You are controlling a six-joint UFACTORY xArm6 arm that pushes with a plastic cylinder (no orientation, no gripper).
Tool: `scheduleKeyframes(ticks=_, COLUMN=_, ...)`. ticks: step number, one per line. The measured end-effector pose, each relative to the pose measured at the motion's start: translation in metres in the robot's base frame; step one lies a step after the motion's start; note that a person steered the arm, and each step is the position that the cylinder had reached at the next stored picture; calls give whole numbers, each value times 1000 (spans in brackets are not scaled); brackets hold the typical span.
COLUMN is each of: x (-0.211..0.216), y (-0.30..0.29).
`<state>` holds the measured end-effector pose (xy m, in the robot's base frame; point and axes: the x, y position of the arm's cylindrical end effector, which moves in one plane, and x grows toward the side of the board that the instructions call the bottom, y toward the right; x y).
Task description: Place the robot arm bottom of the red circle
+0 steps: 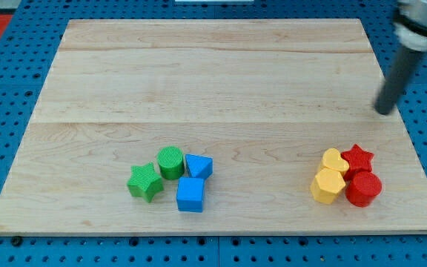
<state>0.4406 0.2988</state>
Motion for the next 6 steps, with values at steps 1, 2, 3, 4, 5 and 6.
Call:
scheduleKeyframes(ticks=1, x=44, y=46)
scheduleKeyframes(ticks=2, x=77, y=45)
scheduleKeyframes(ticks=3, x=151, y=44)
scheduleKeyframes(ticks=4, x=175, y=27)
scheduleKeyframes(ticks=5, x=178, y=-21)
scheduleKeyframes(ticks=6, x=177, y=-66)
